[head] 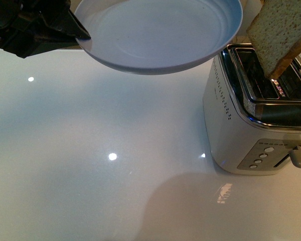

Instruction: Left arm holds plate, right arm toasts bread

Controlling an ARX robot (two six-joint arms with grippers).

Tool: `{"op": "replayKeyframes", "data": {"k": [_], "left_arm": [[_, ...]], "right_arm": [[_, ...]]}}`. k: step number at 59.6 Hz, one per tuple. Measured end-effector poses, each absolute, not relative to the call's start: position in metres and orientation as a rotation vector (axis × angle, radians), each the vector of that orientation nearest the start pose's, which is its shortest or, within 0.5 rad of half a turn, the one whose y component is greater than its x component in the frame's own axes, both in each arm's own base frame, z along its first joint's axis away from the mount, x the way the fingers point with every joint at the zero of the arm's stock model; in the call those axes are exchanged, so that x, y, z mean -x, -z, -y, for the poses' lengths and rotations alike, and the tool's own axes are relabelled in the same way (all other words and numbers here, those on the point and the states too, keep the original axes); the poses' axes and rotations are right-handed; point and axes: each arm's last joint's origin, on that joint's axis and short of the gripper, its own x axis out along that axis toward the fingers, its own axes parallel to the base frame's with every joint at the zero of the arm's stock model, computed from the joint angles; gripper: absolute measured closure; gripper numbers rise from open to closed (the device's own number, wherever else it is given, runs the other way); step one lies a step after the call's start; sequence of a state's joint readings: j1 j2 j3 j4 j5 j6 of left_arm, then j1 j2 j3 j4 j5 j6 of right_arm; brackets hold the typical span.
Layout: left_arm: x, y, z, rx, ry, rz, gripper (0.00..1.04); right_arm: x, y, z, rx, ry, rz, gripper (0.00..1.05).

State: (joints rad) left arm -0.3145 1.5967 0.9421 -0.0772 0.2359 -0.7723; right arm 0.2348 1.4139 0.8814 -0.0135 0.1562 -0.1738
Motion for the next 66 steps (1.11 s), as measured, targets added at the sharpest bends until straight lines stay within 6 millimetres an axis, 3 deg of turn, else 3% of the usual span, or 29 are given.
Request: {"op": "replayKeyframes", "data": {"k": [39, 66], "left_arm": [[-0.31, -0.199, 0.108, 0.692, 0.217, -0.91, 1.02], [-0.309, -0.199, 0.108, 0.695, 0.22, -0.912, 1.02]], "right_arm": [[-0.3, -0.219, -0.071, 0.269, -0.099, -0.575, 1.01], [-0.304, -0.184, -0.073, 0.212, -0.142, -0.662, 1.01]]}}
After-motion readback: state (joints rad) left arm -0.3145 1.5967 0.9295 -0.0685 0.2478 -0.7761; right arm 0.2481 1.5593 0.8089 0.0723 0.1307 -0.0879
